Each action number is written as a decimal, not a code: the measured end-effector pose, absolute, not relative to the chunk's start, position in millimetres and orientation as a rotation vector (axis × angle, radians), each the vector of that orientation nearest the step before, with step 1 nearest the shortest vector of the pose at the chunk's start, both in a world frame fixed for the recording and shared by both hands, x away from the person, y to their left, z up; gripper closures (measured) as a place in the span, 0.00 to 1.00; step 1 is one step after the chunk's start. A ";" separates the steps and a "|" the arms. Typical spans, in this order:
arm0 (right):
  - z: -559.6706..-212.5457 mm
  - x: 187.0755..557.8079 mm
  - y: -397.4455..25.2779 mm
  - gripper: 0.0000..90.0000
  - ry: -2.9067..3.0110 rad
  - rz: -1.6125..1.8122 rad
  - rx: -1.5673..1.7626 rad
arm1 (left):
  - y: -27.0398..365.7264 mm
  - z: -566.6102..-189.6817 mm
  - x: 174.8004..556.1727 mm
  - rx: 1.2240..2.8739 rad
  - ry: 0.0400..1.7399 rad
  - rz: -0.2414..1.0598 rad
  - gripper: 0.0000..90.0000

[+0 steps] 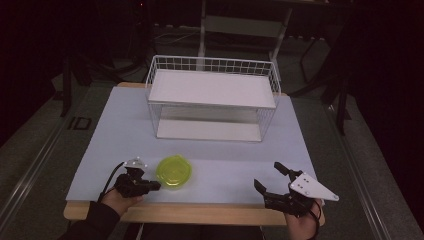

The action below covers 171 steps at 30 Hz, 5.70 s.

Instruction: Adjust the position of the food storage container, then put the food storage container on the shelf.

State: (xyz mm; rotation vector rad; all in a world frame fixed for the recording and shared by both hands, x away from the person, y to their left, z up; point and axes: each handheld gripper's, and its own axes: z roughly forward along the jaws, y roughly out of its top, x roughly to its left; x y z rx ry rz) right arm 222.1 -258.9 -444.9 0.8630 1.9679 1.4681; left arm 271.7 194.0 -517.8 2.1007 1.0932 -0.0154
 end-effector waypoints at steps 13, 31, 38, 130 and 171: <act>-445.9 222.5 -258.6 0.17 1.976 1.462 0.860 | 180.1 -521.5 302.8 2.054 1.153 0.026 1.00; -445.6 221.6 -257.1 0.17 1.984 1.453 0.845 | 179.8 -531.8 325.9 1.919 1.297 -0.112 1.00; -445.9 221.8 -257.6 0.17 1.984 1.454 0.853 | 156.8 -535.6 332.2 1.938 1.273 -0.168 1.00; -437.7 333.4 -191.0 0.41 2.381 1.258 1.349 | 125.3 -451.4 332.5 1.880 1.071 -0.075 0.37; -465.5 334.2 -164.9 0.89 2.439 1.226 1.672 | 113.3 -494.0 331.4 1.813 1.294 -0.310 0.90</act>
